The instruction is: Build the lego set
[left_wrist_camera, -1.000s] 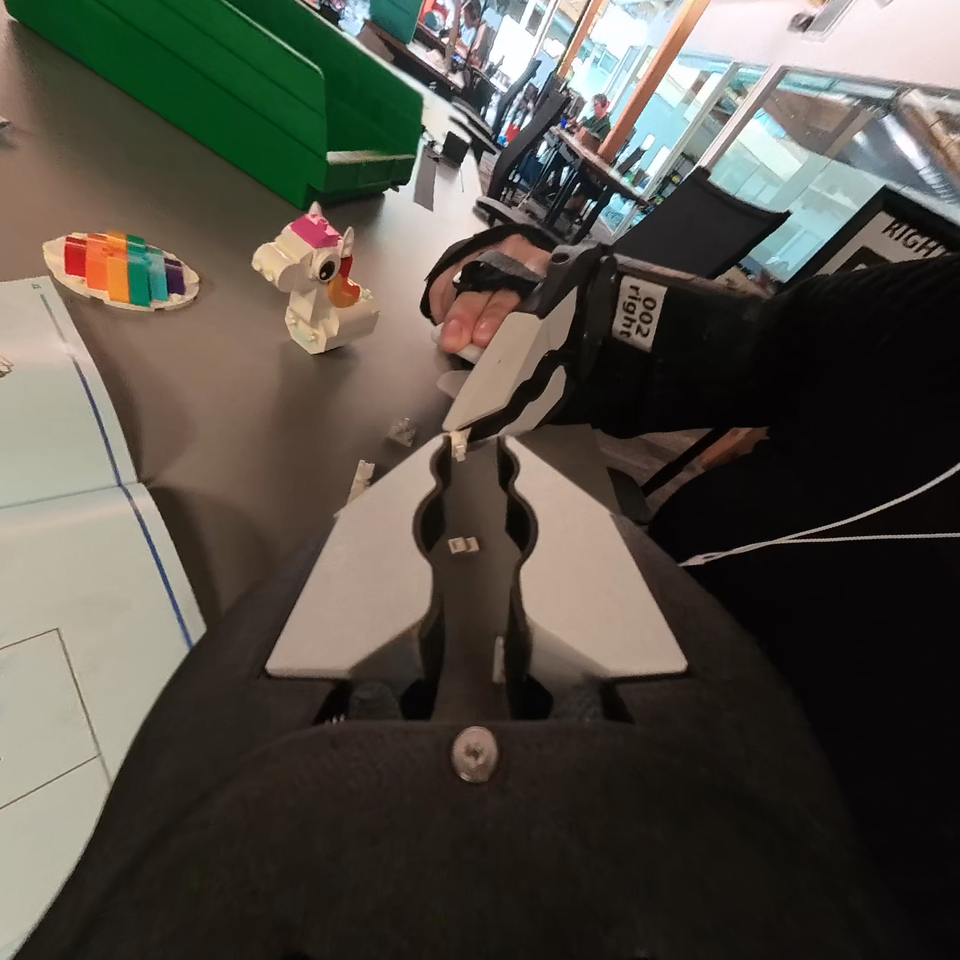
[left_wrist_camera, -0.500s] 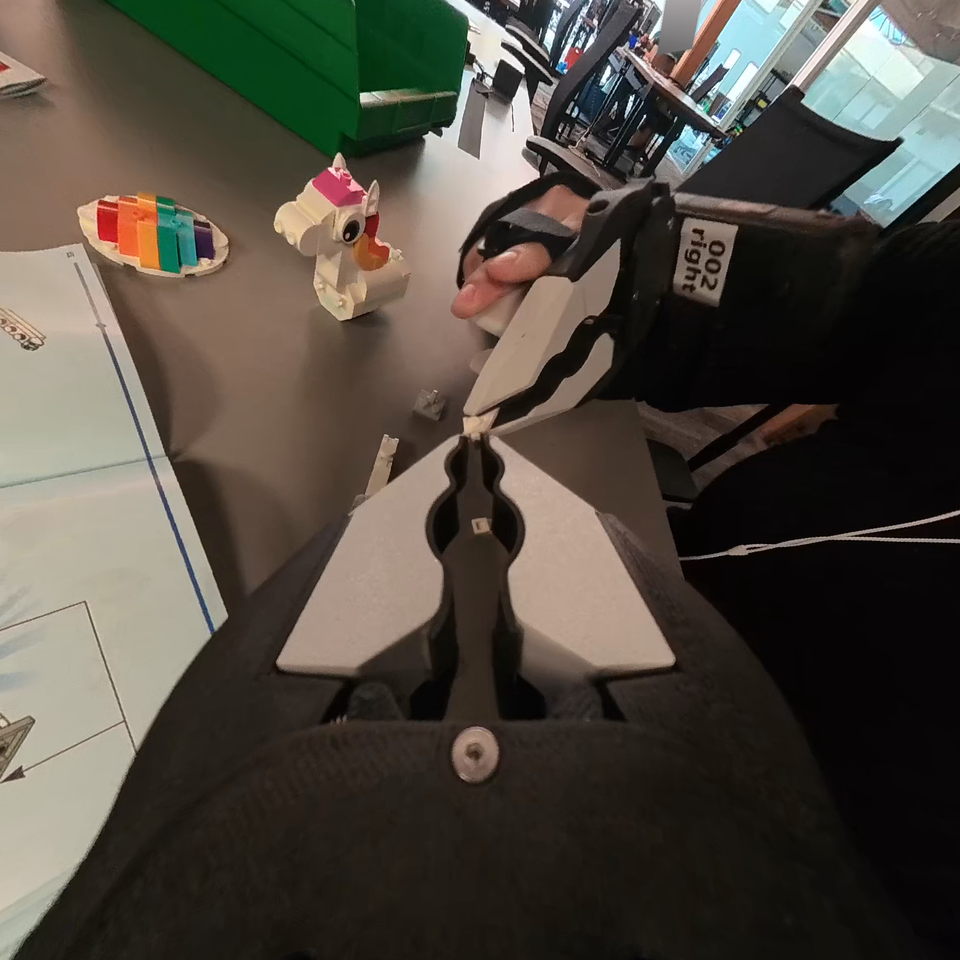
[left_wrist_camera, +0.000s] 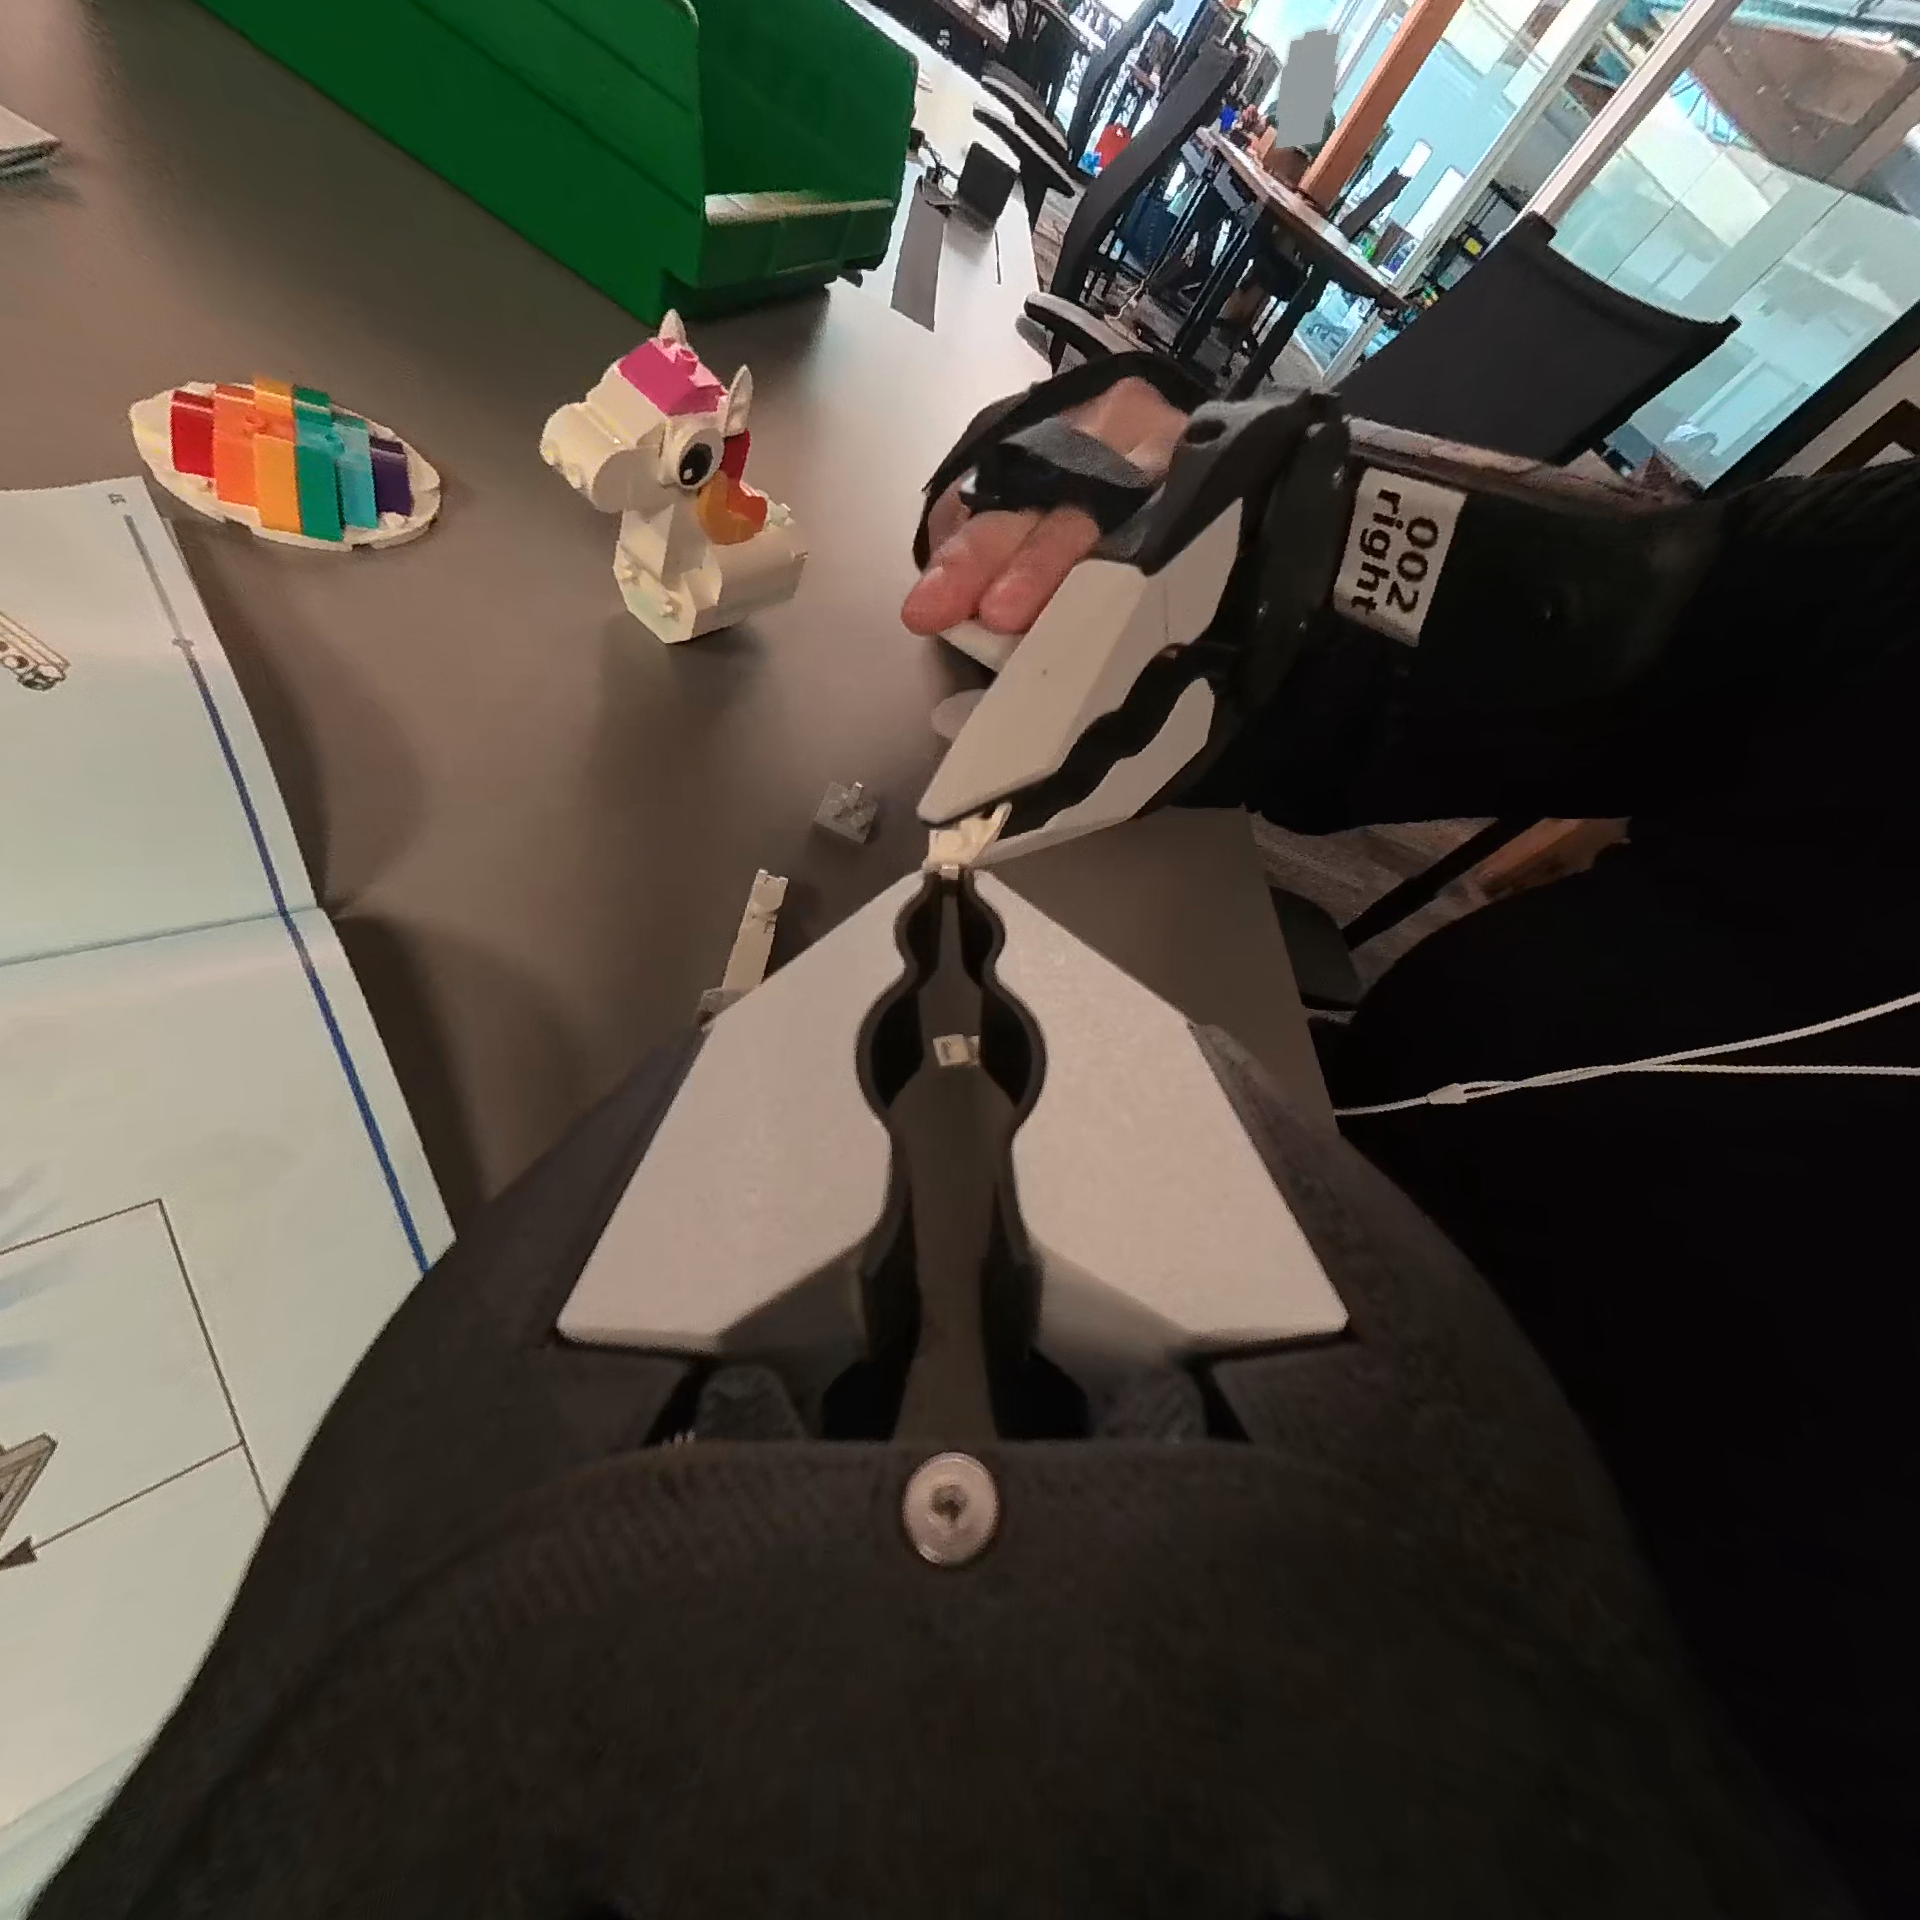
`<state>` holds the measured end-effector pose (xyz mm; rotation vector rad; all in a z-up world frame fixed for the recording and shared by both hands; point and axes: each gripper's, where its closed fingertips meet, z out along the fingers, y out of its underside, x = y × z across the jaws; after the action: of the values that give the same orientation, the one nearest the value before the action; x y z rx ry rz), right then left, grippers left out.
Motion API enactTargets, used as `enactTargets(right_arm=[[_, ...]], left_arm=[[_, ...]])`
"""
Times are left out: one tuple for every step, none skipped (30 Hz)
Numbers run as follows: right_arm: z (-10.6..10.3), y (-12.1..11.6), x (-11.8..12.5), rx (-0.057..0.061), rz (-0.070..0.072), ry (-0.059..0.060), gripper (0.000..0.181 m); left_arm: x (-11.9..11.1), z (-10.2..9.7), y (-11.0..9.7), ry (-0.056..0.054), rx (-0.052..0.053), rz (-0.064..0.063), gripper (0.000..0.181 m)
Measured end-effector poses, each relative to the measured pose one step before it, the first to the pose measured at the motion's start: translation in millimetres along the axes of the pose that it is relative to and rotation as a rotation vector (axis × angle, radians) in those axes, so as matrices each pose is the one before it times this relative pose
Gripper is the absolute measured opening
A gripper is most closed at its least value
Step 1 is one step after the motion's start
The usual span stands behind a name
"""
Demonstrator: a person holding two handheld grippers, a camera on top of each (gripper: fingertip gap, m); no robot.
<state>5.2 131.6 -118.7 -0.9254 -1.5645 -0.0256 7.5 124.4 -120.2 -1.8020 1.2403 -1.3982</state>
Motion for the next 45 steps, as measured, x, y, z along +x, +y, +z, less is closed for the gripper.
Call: enactTargets(right_arm=[[0.53, 0.06, -1.92, -0.0053, -0.0189, -0.0071, 0.003], [0.01, -0.70, -1.93, 0.0001, -0.0136, -0.0079, 0.003], [-0.41, -1.88, -1.45, 0.0092, -0.0031, -0.0082, 0.003], [-0.88, -2.84, -0.89, 0.0188, 0.0031, -0.0077, 0.003], [-1.28, -3.50, -0.24, 0.0230, 0.0092, -0.0059, 0.003], [-1.22, -3.45, 0.24, 0.0228, 0.0130, -0.0044, 0.003], [-1.10, -3.80, 0.18, 0.0231, 0.0111, -0.0033, 0.003], [-1.02, -3.47, -0.10, 0.0223, 0.0058, -0.0032, 0.003], [-0.91, -2.98, -0.40, 0.0194, 0.0054, -0.0050, 0.003], [-0.95, -2.82, -0.56, 0.0191, 0.0085, -0.0070, 0.003], [-1.06, -3.24, -0.80, 0.0229, 0.0094, -0.0082, 0.002], [-1.02, -3.26, -0.53, 0.0223, 0.0083, -0.0066, 0.002], [-0.78, -3.10, -0.67, 0.0192, 0.0074, -0.0069, 0.002], [-0.63, -2.77, -0.78, 0.0166, 0.0059, -0.0070, 0.002], [-0.42, -2.40, -0.86, 0.0145, 0.0029, -0.0057, 0.002], [-0.42, -2.17, -0.84, 0.0136, 0.0027, -0.0055, 0.002], [-0.54, -2.04, -0.74, 0.0130, 0.0040, -0.0060, 0.002], [-0.35, -1.84, -0.75, 0.0122, 0.0073, -0.0063, 0.002], [-0.39, -0.85, -0.31, 0.0072, 0.0100, -0.0040, 0.003], [-0.15, 0.16, 0.16, 0.0019, 0.0102, -0.0022, 0.003], [-0.11, 0.30, -0.04, 0.0010, 0.0080, -0.0031, 0.003], [-0.11, -0.05, 0.05, 0.0029, 0.0058, -0.0002, 0.003], [-0.03, -0.16, 0.45, 0.0029, 0.0062, 0.0034, 0.003], [-0.04, -0.45, 0.63, 0.0055, 0.0077, 0.0043, 0.003], [0.19, -0.27, 1.04, 0.0033, 0.0078, 0.0073, 0.003], [0.32, 0.17, 0.42, -0.0003, 0.0023, 0.0038, 0.004], [0.44, 0.20, 0.34, -0.0011, -0.0019, 0.0042, 0.007], [0.78, 0.17, 0.15, -0.0007, -0.0042, 0.0048, 0.013], [0.79, -0.04, -1.27, -0.0009, -0.0048, -0.0041, 0.018], [0.87, -0.10, -2.57, -0.0008, -0.0049, -0.0114, 0.019], [0.87, -0.41, -3.15, -0.0001, -0.0046, -0.0151, 0.018], [0.69, -0.52, -3.29, 0.0012, -0.0053, -0.0156, 0.013], [0.60, -0.15, -1.67, -0.0009, -0.0041, -0.0061, 0.008], [0.70, 0.35, 0.63, -0.0031, -0.0021, 0.0070, 0.008], [0.48, 0.09, -0.40, -0.0024, 0.0027, -0.0041, 0.007], [-0.04, -1.14, -0.53, 0.0029, 0.0049, -0.0098, 0.007], [-0.77, -2.46, 0.69, 0.0084, 0.0056, -0.0020, 0.007], [-0.78, -2.58, 0.55, 0.0076, 0.0092, -0.0037, 0.006], [-0.61, -1.77, -0.40, 0.0051, 0.0121, -0.0098, 0.006], [-0.43, -0.62, -0.11, 0.0028, 0.0103, -0.0057, 0.006], [-0.29, 0.82, 0.97, -0.0036, 0.0017, 0.0028, 0.006], [-0.25, 1.00, 1.48, -0.0049, -0.0073, 0.0095, 0.006], [-0.24, 1.51, 1.77, -0.0079, -0.0058, 0.0103, 0.006], [-0.36, 1.99, 2.33, -0.0092, -0.0079, 0.0134, 0.006], [-0.79, 1.96, 3.10, -0.0064, -0.0122, 0.0205, 0.006]], left_arm=[[0.05, -0.08, 1.57, 0.0024, -0.0089, 0.0024, 0.003], [0.89, -0.16, 1.49, 0.0083, -0.0093, 0.0014, 0.003], [1.91, -0.33, 1.15, 0.0162, -0.0070, 0.0019, 0.003], [3.03, -0.60, 0.82, 0.0235, -0.0045, -0.0002, 0.003], [3.65, -0.65, 0.08, 0.0260, -0.0008, 0.0000, 0.003], [3.46, -0.74, -0.20, 0.0250, 0.0011, -0.0015, 0.003], [3.70, -0.79, -0.26, 0.0250, 0.0007, 0.0011, 0.002], [3.51, -0.52, 0.19, 0.0227, -0.0014, 0.0034, 0.002], [3.06, -0.02, 0.27, 0.0184, -0.0024, 0.0043, 0.002], [3.22, 0.16, 0.71, 0.0202, -0.0040, 0.0043, 0.002], [3.54, 0.24, 0.44, 0.0252, -0.0019, 0.0015, 0.002], [3.67, 0.14, 0.22, 0.0289, 0.0008, -0.0028, 0.002], [3.47, 0.33, 0.48, 0.0295, 0.0014, -0.0038, 0.002], [2.79, 0.22, 0.57, 0.0263, 0.0010, -0.0057, 0.002], [2.62, 0.44, 0.71, 0.0248, 0.0006, -0.0055, 0.002], [2.35, 0.47, 0.51, 0.0220, 0.0009, -0.0029, 0.002], [2.38, 0.70, 0.56, 0.0213, -0.0003, -0.0030, 0.002], [1.92, 0.60, 0.41, 0.0161, -0.0001, 0.0001, 0.002], [0.61, 0.35, 0.00, 0.0072, 0.0015, -0.0018, 0.002], [-0.40, 0.10, -0.16, 0.0001, 0.0020, -0.0021, 0.002], [-0.39, 0.12, 0.09, 0.0001, 0.0003, -0.0017, 0.002], [-0.13, 0.08, -0.11, 0.0017, 0.0010, -0.0042, 0.002], [-0.38, -0.09, -0.29, -0.0010, 0.0028, -0.0006, 0.002], [-0.28, -0.51, -0.48, -0.0013, 0.0034, -0.0015, 0.002], [-0.26, -0.42, -0.86, -0.0017, 0.0041, -0.0007, 0.002], [-0.46, -0.01, 0.18, -0.0039, -0.0024, -0.0013, 0.002], [-0.71, 0.54, 1.18, -0.0058, -0.0077, -0.0004, 0.002], [-0.99, 1.46, 2.09, -0.0070, -0.0130, 0.0003, 0.002], [-0.22, 2.11, 2.48, -0.0011, -0.0158, -0.0024, 0.002], [-0.01, 1.99, 1.75, 0.0013, -0.0102, -0.0006, 0.002], [0.31, 1.71, 1.24, 0.0043, -0.0077, -0.0017, 0.002], [0.51, 0.52, 0.34, 0.0054, -0.0013, -0.0030, 0.002], [0.04, -0.86, -0.32, 0.0023, 0.0037, -0.0025, 0.002], [-0.27, -0.94, -0.13, -0.0011, 0.0018, -0.0011, 0.002], [0.22, -0.10, 0.81, 0.0022, -0.0041, -0.0004, 0.002], [1.81, 0.22, 0.05, 0.0121, 0.0005, -0.0006, 0.002], [2.64, 0.08, -1.47, 0.0166, 0.0094, 0.0000, 0.002], [2.47, 0.47, -0.84, 0.0141, 0.0041, 0.0008, 0.002], [1.70, 0.78, -0.01, 0.0094, -0.0006, 0.0007, 0.002], [0.29, 0.35, -0.43, 0.0015, 0.0031, -0.0005, 0.002], [-1.01, -0.29, -1.02, -0.0053, 0.0095, -0.0010, 0.002], [-1.08, -0.57, -1.69, -0.0050, 0.0134, -0.0011, 0.002], [-1.75, -0.74, -1.63, -0.0091, 0.0125, 0.0016, 0.002], [-2.27, -0.67, -2.44, -0.0131, 0.0178, 0.0039, 0.002], [-2.14, -0.56, -2.96, -0.0137, 0.0209, 0.0016, 0.002]])
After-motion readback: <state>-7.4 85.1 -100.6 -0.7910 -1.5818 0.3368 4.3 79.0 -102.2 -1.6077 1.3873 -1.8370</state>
